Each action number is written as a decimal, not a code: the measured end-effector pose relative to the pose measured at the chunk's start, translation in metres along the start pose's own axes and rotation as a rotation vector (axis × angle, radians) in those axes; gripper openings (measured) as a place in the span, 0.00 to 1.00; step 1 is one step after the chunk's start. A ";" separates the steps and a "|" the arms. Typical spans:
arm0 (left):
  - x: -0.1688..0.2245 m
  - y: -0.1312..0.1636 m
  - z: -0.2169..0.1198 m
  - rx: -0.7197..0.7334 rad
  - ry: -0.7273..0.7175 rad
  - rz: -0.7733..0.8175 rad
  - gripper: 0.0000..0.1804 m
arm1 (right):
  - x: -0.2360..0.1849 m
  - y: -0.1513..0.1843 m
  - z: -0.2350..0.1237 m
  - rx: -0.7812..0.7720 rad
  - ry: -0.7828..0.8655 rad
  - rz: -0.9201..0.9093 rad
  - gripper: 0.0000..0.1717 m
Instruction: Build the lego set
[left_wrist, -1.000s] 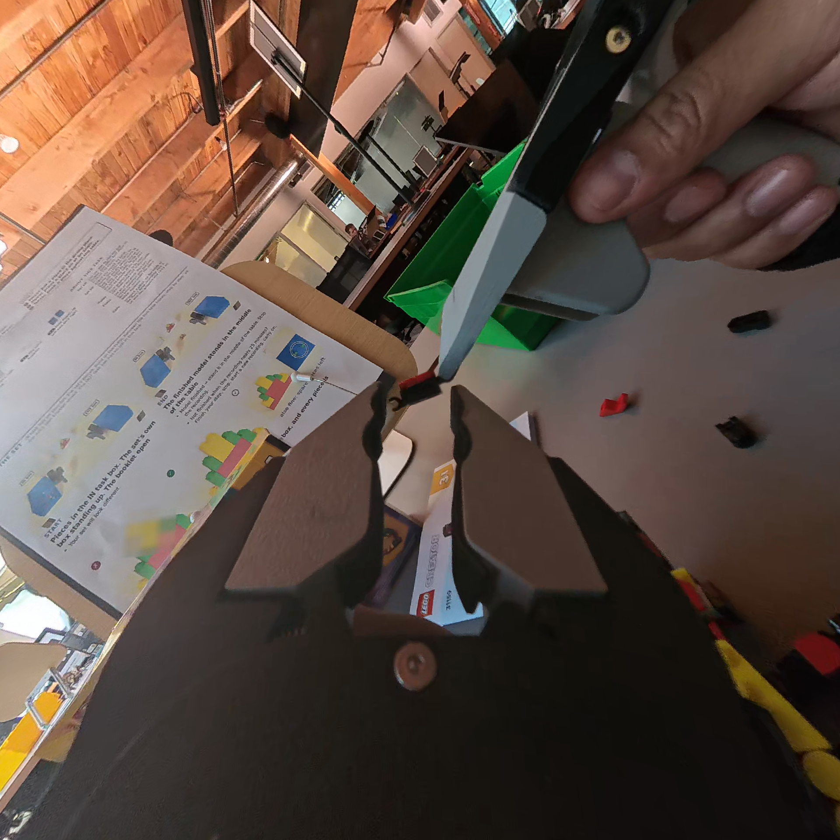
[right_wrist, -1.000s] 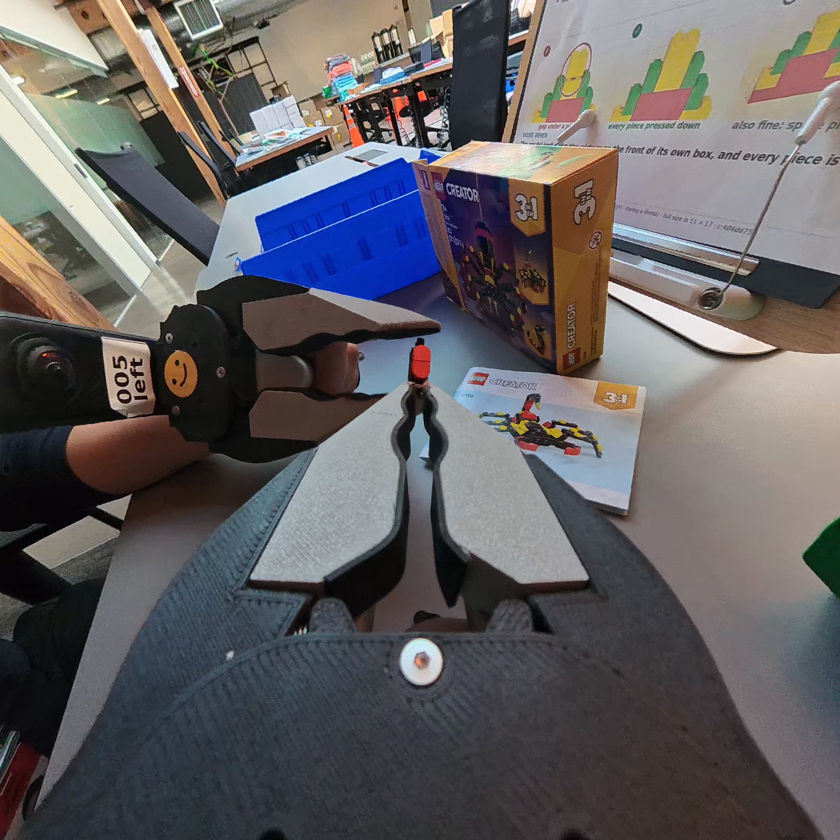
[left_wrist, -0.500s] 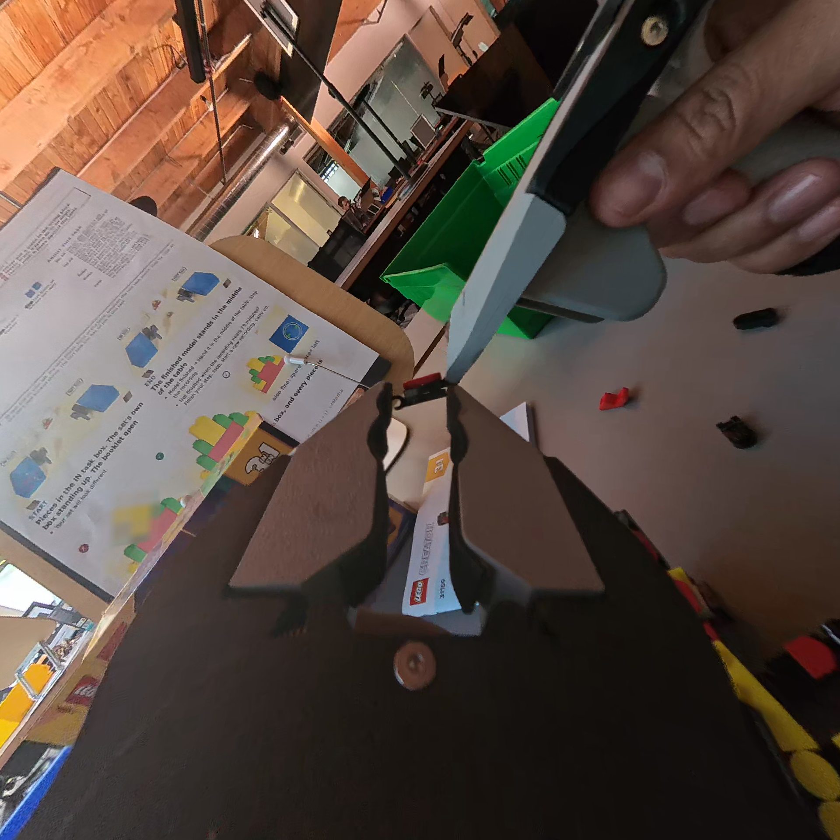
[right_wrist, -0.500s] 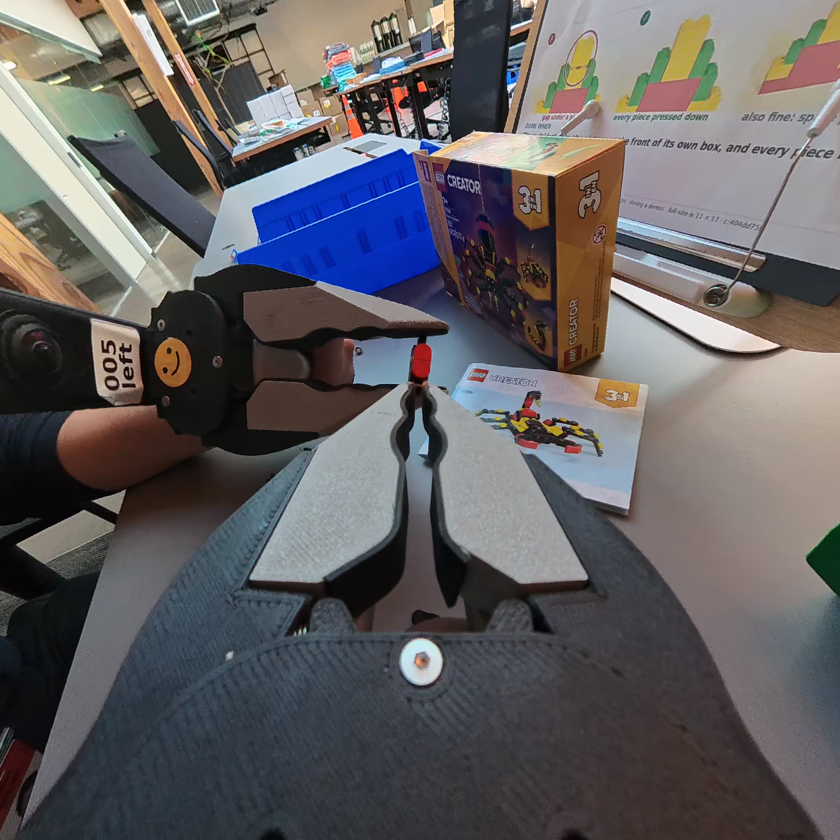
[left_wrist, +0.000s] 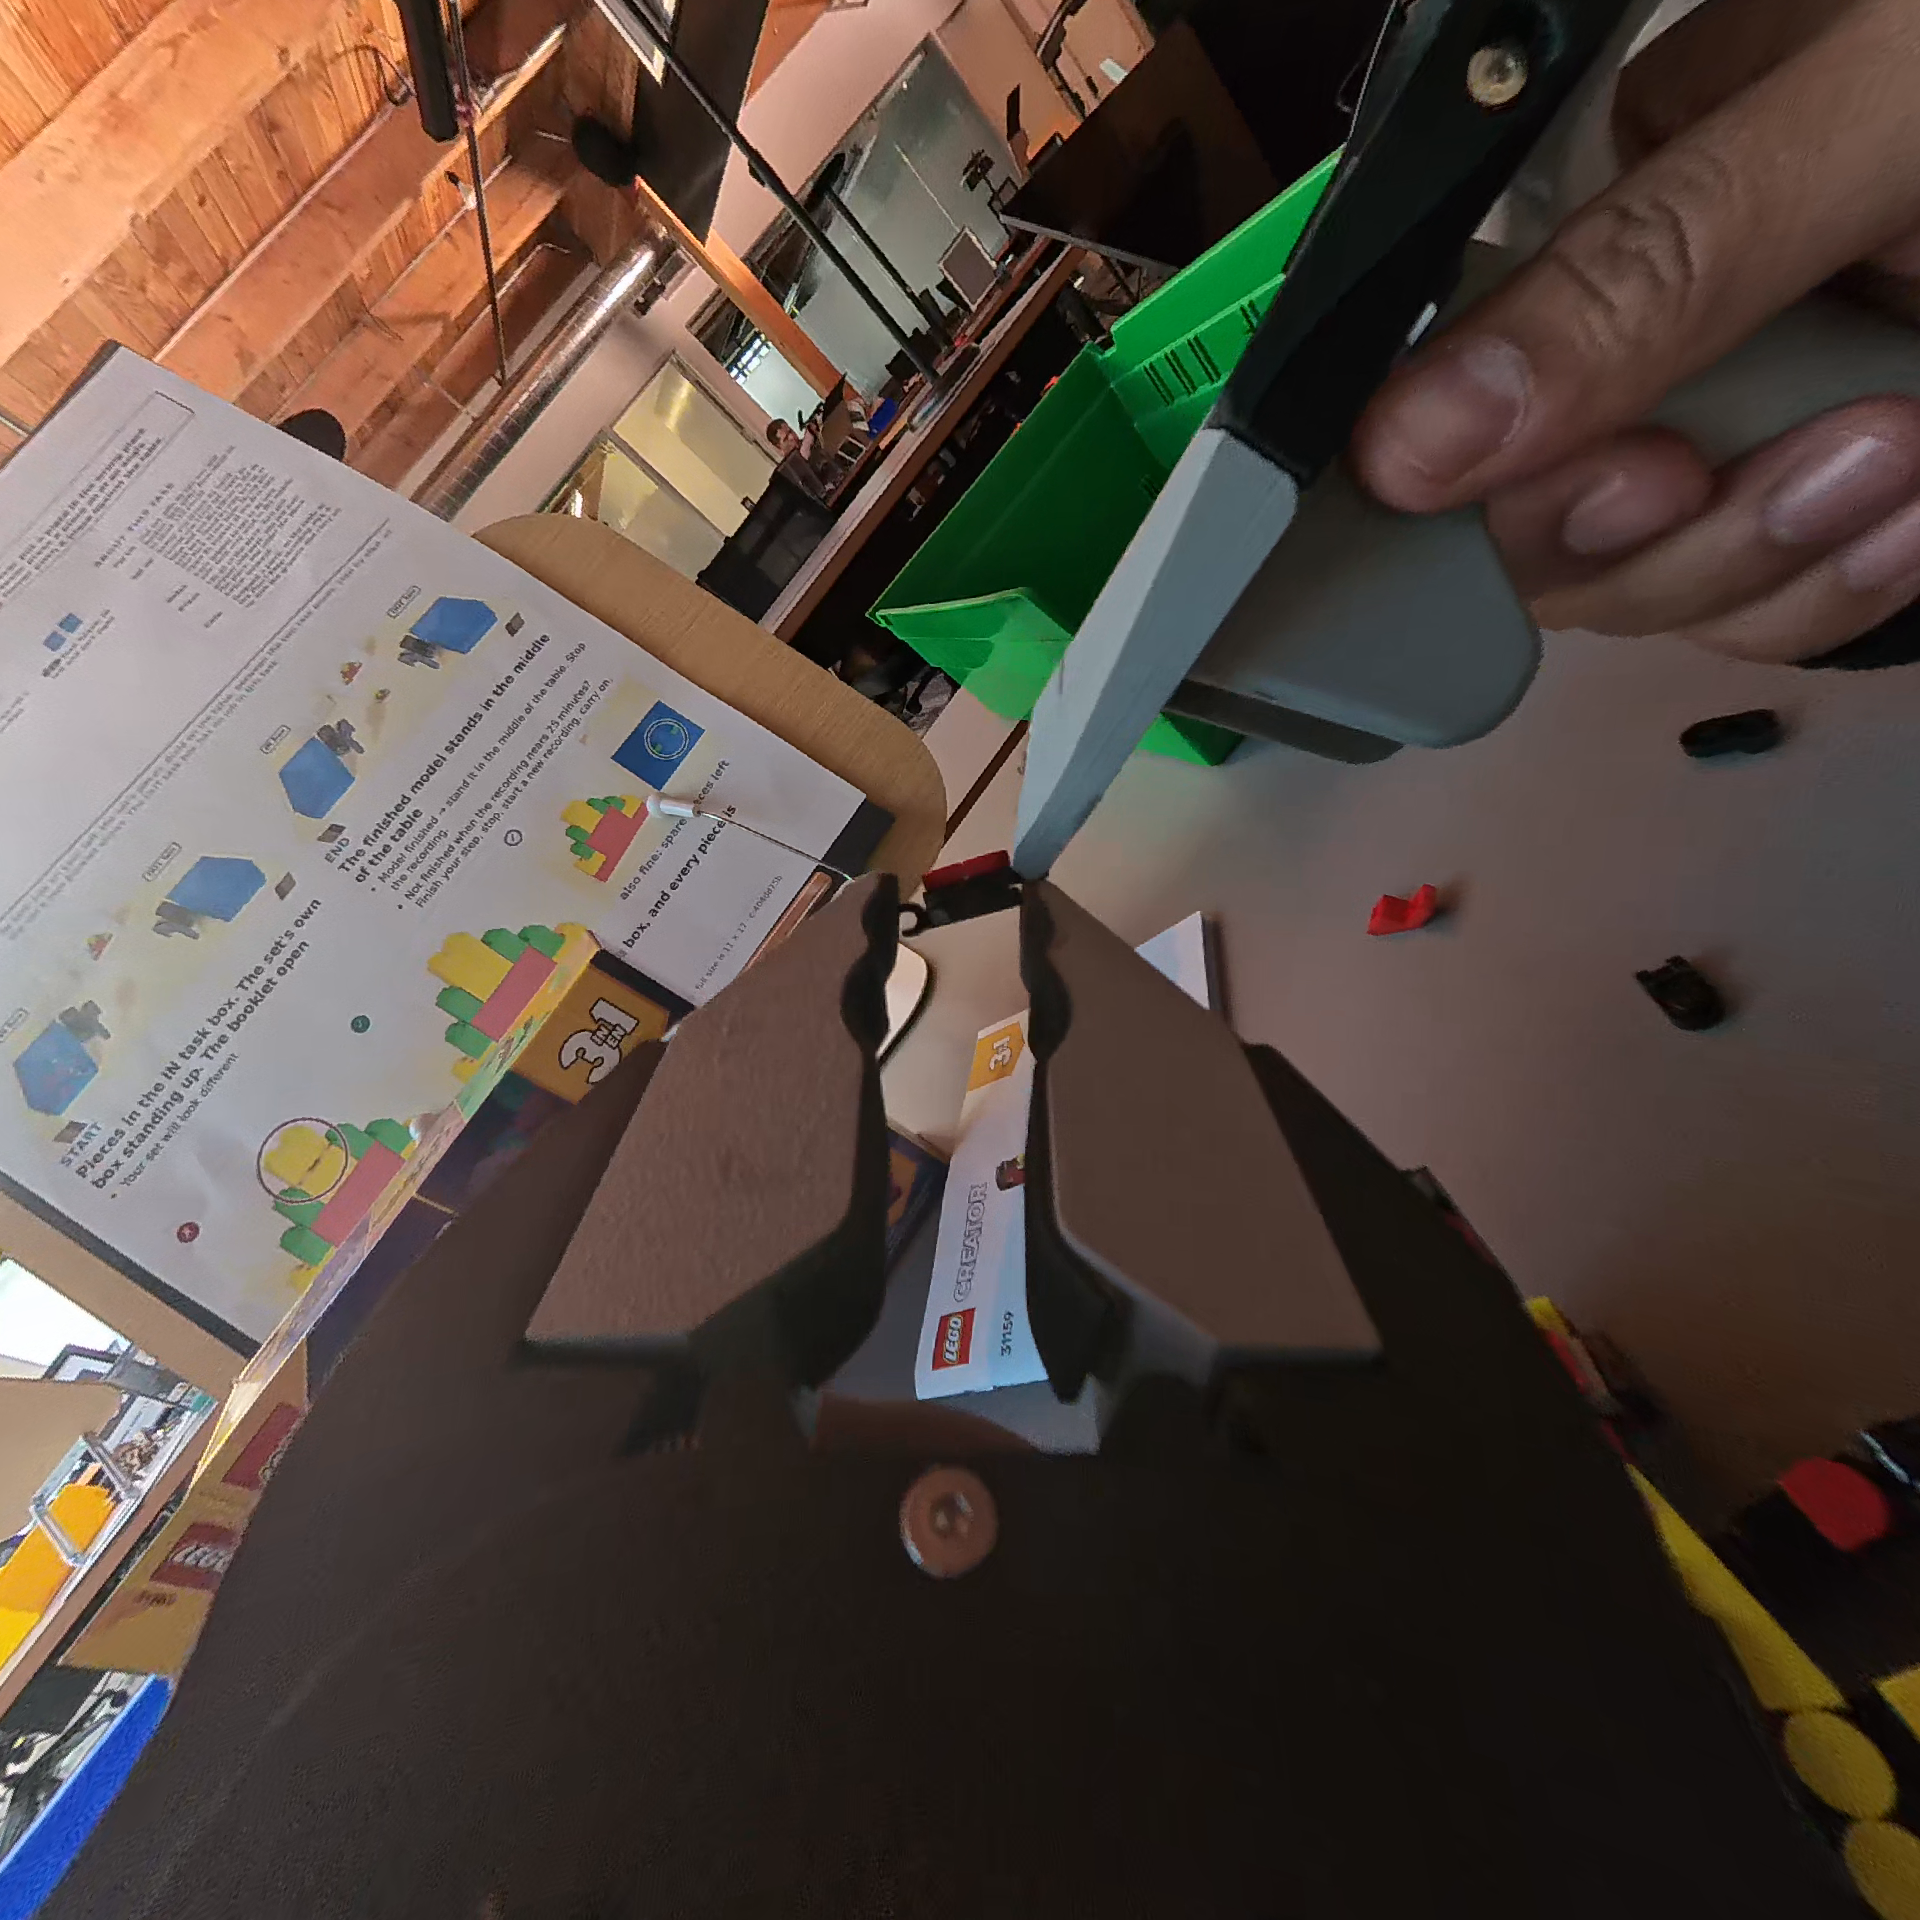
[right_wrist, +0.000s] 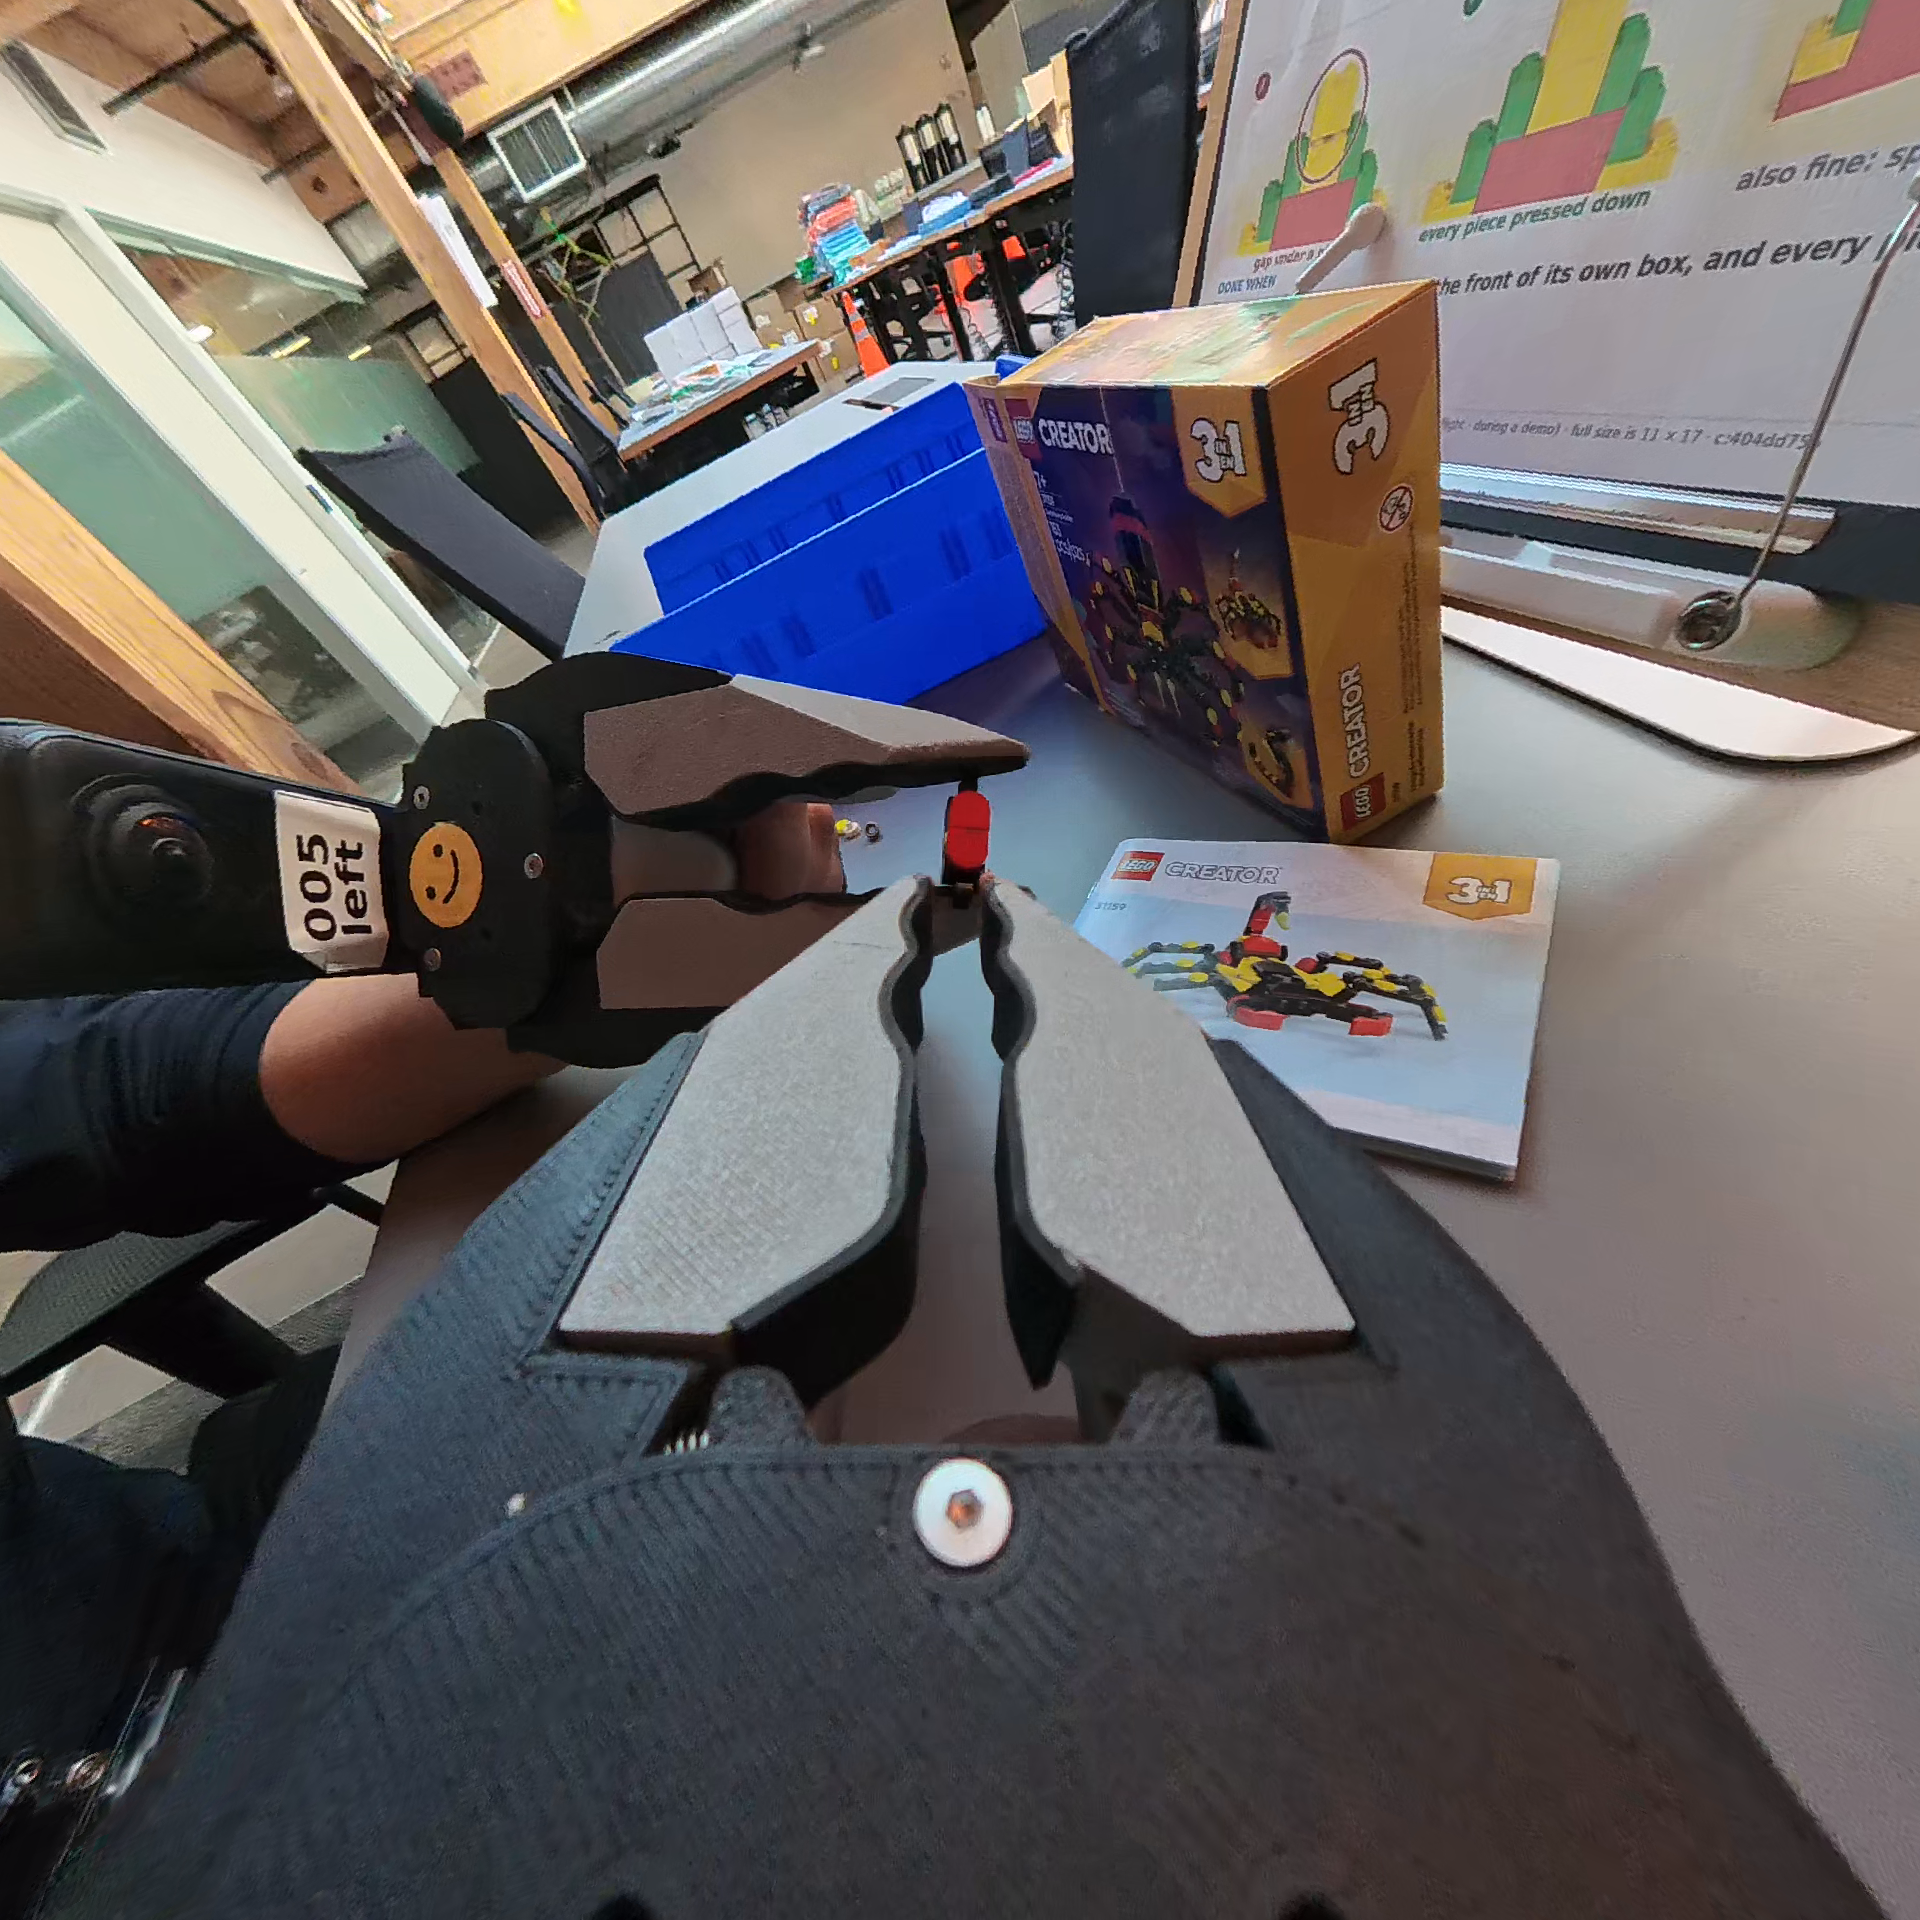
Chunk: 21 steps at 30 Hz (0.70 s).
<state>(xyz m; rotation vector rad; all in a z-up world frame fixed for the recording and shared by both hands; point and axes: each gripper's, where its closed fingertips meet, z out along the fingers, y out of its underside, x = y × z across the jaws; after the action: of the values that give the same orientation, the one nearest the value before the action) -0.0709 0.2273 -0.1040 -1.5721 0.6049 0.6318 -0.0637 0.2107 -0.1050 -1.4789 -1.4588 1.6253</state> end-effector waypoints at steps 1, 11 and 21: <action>0.000 0.000 0.000 -0.001 0.001 0.002 0.12 | 0.000 0.000 0.000 -0.002 0.001 0.001 0.03; 0.003 0.004 0.000 0.008 0.048 0.040 0.13 | 0.002 0.004 0.002 -0.047 0.078 -0.045 0.00; 0.003 0.004 0.001 0.043 0.069 0.092 0.11 | 0.004 0.002 0.001 -0.010 0.057 0.041 0.00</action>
<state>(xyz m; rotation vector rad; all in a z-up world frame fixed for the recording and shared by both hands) -0.0718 0.2279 -0.1095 -1.5372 0.7410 0.6313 -0.0651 0.2136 -0.1085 -1.5572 -1.4158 1.5888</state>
